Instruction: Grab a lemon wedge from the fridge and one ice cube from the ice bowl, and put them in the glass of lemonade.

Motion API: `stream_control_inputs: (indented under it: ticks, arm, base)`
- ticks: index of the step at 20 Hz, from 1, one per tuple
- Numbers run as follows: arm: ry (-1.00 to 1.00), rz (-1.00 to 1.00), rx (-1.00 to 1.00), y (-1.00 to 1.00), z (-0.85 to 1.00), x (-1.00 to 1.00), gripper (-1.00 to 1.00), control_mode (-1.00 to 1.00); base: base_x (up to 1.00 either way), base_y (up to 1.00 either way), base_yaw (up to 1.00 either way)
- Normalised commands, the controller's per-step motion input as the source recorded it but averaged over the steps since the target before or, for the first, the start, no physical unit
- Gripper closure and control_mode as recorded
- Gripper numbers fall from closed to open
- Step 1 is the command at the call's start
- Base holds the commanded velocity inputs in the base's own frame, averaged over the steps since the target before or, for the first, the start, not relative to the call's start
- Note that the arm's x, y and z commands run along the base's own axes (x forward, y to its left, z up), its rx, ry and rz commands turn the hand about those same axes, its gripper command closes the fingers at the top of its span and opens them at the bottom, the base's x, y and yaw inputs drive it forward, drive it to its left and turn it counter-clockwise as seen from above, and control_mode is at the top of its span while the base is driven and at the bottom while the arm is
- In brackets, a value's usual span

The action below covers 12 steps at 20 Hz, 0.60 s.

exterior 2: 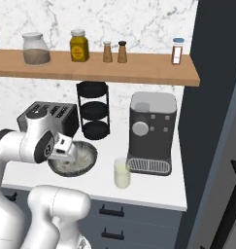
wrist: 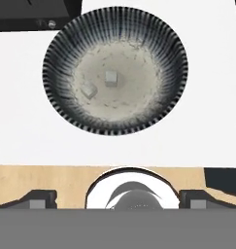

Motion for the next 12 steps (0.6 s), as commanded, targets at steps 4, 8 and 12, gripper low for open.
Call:
stream_control_inputs:
  ticks: [4, 8, 12]
  arm:
    - [0.0, 0.0, 0.0, 0.04, -0.24, 0.33, -1.0, -1.0]
    - [0.04, 0.0, 0.0, 0.19, -0.26, 0.55, -1.0, -1.0]
    - [0.07, 0.0, 0.0, 0.24, -0.22, 0.49, -1.0, -1.0]
  base:
    - [0.0, 0.0, 0.0]
    - [0.0, 0.0, 0.0]
    - [0.0, 0.0, 0.0]
